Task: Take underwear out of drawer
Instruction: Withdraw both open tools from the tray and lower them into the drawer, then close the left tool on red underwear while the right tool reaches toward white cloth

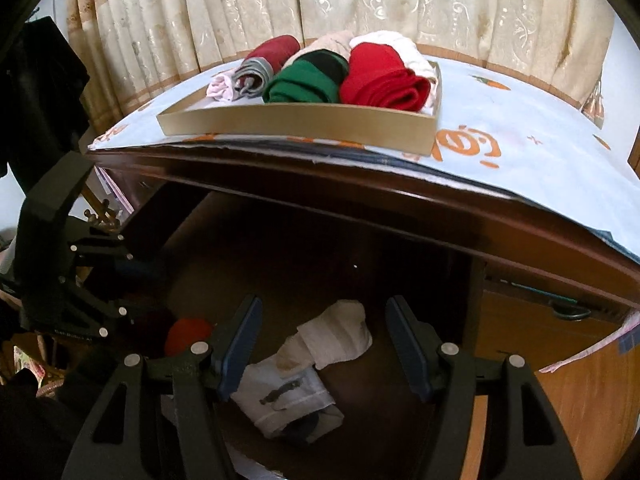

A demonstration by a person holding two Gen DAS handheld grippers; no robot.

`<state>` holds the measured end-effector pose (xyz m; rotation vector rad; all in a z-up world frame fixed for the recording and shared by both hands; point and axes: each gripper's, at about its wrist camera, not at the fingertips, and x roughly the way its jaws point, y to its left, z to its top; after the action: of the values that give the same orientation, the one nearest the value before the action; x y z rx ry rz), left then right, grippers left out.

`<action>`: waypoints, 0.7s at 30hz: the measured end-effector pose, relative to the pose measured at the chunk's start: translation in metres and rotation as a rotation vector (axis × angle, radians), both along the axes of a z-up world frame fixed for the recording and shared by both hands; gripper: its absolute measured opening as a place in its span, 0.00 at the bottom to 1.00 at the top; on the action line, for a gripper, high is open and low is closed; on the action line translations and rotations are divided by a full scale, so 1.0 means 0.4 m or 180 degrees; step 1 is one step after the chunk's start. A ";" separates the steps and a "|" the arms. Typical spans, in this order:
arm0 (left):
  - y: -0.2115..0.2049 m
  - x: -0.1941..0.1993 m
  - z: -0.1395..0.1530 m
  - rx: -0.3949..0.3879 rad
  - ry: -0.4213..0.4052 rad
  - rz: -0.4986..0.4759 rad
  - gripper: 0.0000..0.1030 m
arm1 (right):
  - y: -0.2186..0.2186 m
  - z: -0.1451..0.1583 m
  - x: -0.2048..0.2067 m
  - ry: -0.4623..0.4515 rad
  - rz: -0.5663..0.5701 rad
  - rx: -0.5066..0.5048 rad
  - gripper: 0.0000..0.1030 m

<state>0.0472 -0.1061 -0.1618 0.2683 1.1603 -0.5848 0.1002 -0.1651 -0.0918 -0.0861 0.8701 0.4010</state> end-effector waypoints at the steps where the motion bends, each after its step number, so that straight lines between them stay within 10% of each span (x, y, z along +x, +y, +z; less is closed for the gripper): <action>1: -0.006 0.005 -0.010 0.0032 0.0053 -0.0001 0.38 | -0.001 -0.003 0.000 0.0004 0.0000 -0.0003 0.65; 21: -0.052 0.053 -0.089 0.0097 0.0681 -0.0043 0.41 | -0.013 -0.034 -0.003 0.0034 0.0002 -0.0047 0.65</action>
<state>0.0685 -0.1270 -0.1975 0.2438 1.3754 -0.6190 0.0988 -0.1701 -0.1054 -0.0978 0.8836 0.3960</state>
